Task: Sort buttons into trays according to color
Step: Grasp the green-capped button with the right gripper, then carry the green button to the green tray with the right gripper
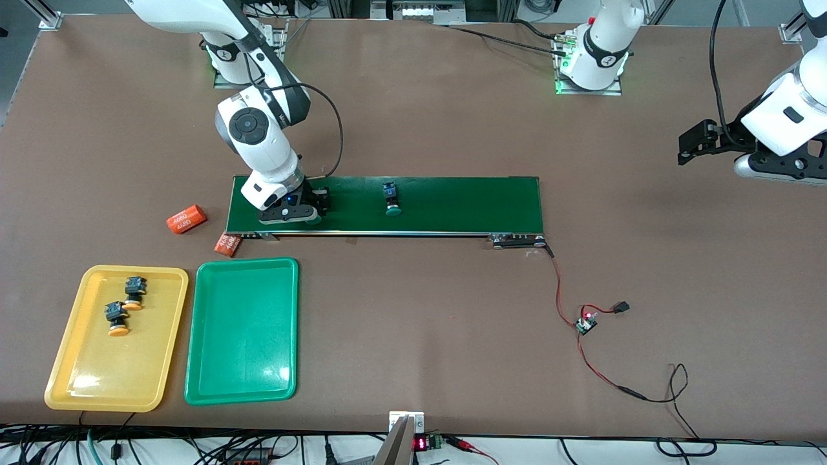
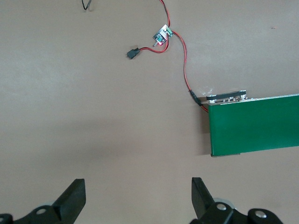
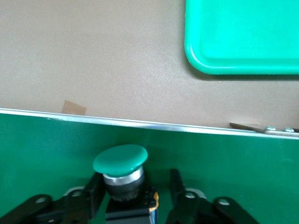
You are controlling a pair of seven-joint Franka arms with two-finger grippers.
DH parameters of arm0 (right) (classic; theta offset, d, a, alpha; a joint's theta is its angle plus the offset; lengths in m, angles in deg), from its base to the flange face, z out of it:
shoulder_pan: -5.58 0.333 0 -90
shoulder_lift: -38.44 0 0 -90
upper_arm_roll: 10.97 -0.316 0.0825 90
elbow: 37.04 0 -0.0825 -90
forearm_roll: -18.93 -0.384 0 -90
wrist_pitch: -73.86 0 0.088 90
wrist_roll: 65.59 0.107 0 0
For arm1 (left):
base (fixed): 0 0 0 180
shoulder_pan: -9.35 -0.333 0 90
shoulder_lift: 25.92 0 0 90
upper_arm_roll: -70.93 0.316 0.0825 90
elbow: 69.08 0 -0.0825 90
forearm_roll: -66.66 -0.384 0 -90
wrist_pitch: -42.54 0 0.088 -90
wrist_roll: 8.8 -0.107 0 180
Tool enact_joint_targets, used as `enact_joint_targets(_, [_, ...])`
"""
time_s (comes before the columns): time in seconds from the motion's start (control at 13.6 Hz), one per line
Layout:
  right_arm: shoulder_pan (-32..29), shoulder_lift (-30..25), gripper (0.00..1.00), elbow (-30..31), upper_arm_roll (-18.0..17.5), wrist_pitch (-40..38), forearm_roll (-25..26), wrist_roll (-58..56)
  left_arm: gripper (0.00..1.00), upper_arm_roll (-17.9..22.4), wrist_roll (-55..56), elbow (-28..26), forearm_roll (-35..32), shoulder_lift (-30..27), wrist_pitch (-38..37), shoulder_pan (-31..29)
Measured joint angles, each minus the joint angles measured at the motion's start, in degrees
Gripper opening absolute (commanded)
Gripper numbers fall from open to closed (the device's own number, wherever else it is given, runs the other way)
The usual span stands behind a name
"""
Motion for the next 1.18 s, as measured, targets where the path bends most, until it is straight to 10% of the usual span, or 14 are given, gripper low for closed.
enact_joint_targets(0.37, [0.05,-0.48,0.07,-1.13,1.1,-1.49,0.02,0.0,1.0,0.0,0.0,0.0,0.0,0.02,0.0,0.04])
enact_joint_targets(0.74, [-0.03,-2.39,0.07,-17.57,3.53,-22.37,0.02,-3.22,1.0,0.0,0.0,0.03,0.0,0.02,0.0,0.06])
enact_joint_targets(1.18, [-4.94,6.33,0.07,-29.68,8.21,-22.37,0.01,-13.66,1.0,-0.04,0.0,0.09,0.0,0.04,-0.04,0.07])
